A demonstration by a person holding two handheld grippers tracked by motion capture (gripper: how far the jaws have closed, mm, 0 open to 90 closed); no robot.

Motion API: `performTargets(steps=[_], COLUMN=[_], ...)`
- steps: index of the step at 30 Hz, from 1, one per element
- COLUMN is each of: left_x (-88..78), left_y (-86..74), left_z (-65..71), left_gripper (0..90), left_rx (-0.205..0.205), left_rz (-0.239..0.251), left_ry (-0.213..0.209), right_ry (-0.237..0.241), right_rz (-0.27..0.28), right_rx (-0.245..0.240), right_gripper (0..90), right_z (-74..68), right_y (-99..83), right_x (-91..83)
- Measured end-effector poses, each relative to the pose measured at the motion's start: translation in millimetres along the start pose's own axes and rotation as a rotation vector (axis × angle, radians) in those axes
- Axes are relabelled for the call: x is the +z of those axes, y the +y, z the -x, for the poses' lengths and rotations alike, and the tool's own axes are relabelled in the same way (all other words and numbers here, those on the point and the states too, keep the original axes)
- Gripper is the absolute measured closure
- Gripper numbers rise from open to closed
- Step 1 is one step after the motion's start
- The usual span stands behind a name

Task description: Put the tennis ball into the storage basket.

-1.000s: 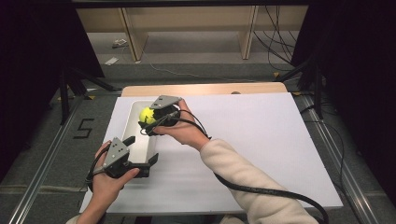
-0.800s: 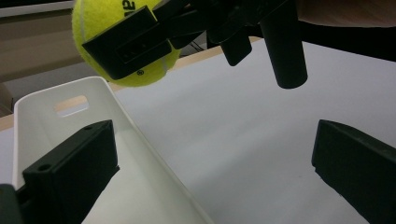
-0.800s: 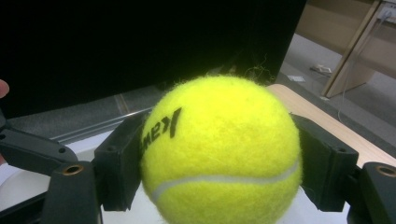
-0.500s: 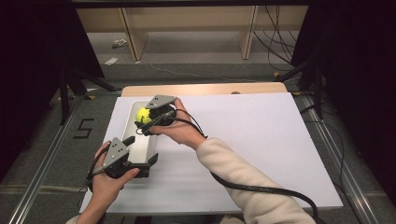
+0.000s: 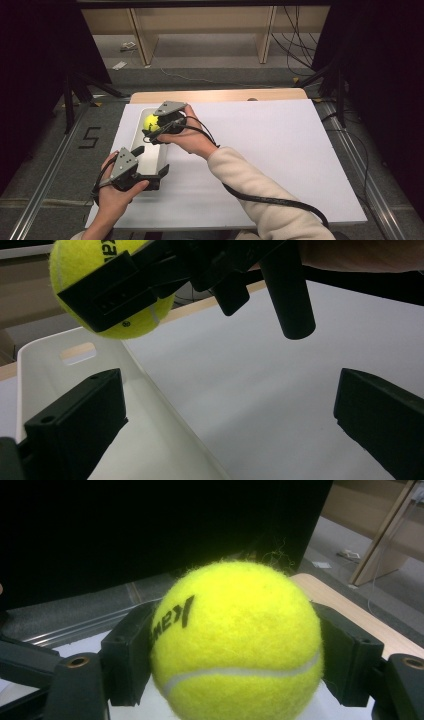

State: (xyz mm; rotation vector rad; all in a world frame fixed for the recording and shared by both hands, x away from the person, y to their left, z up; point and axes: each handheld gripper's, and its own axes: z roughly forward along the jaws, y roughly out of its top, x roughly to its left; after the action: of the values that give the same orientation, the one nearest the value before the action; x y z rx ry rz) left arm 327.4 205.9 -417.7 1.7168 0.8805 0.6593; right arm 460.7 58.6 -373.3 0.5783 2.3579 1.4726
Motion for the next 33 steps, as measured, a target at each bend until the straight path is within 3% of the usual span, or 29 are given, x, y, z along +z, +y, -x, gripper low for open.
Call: performTargets(steps=[33], left_x=[-0.4], left_y=[0.2], left_z=[0.0], left_gripper=[0.0], left_rx=[0.004], left_rz=[-0.001], left_ry=[-0.001], right_ry=[-0.003], right_rz=[-0.004], right_rx=[0.002], right_gripper=[26.6], right_z=[2.0], right_y=[2.9], right_x=[9.0])
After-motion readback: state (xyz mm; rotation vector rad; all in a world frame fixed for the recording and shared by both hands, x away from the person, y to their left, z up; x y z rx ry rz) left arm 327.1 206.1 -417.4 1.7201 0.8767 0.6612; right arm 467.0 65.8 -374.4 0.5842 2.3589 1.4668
